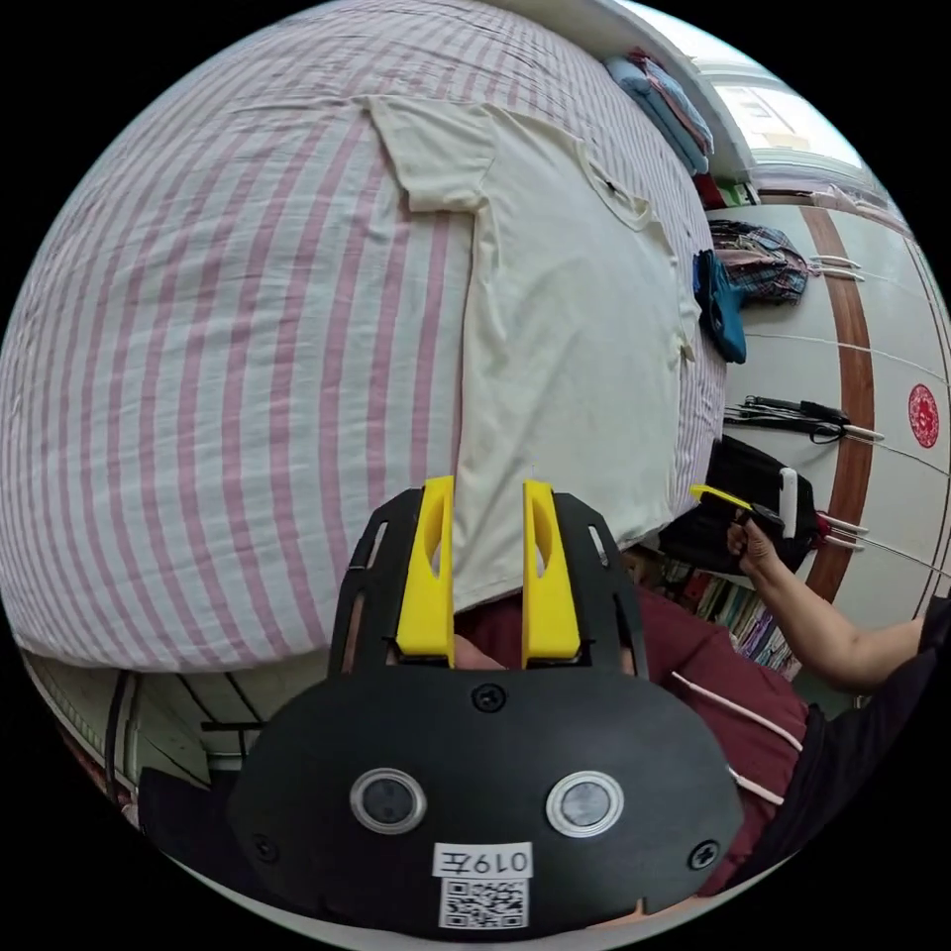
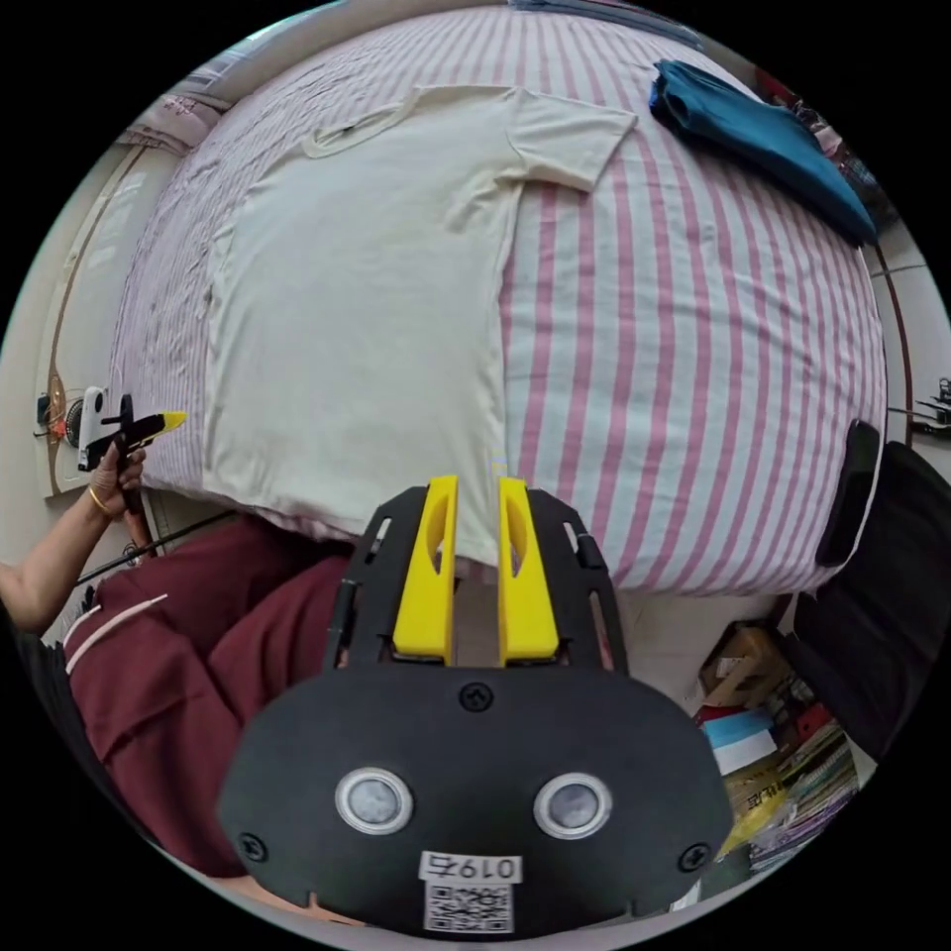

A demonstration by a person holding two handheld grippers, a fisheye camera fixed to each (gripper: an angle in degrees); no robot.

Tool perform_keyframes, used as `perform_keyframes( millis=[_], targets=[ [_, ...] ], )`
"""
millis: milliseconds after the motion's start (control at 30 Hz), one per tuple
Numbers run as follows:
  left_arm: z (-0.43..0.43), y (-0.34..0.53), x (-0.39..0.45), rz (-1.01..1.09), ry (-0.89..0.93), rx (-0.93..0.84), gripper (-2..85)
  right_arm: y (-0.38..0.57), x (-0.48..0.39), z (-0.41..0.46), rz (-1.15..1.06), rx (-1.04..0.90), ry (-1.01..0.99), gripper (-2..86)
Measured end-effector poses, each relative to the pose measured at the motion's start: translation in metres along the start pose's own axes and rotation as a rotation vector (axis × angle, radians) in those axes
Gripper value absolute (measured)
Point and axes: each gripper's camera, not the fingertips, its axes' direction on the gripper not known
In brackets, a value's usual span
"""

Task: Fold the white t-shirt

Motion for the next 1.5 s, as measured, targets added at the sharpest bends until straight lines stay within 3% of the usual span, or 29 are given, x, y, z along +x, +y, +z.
perform_keyframes(
  millis=[267, 400, 467, 600, 700, 900, 1200, 1500],
  targets=[
    [0.047, 0.090, -0.033, -0.167, -0.035, 0.007, 13.1, 0.068, 0.042, 0.061, 0.066, 0.003, -0.083, 8.0],
    [0.067, 0.116, -0.037, -0.235, -0.103, 0.024, 12.6, 0.093, 0.010, 0.073, -0.255, 0.069, 0.112, 7.4],
    [0.082, 0.129, -0.046, -0.296, -0.155, 0.030, 12.6, 0.099, 0.013, 0.087, -0.266, 0.064, 0.171, 7.7],
    [0.100, 0.146, -0.062, -0.353, -0.117, 0.072, 12.8, 0.113, 0.069, 0.111, -0.013, 0.101, -0.087, 8.2],
    [0.111, 0.161, -0.073, -0.351, -0.078, 0.111, 13.0, 0.131, 0.095, 0.133, 0.019, 0.096, -0.225, 8.3],
    [0.130, 0.193, -0.100, -0.345, 0.026, 0.174, 12.8, 0.156, 0.110, 0.164, -0.013, 0.103, -0.288, 8.2],
    [0.170, 0.194, -0.117, -0.281, -0.056, 0.036, 6.0, 0.175, 0.109, 0.201, 0.001, 0.050, -0.272, 0.4],
    [0.203, 0.204, -0.133, -0.282, 0.082, 0.031, 1.3, 0.194, 0.108, 0.216, 0.023, 0.016, -0.280, -0.7]
  ],
)
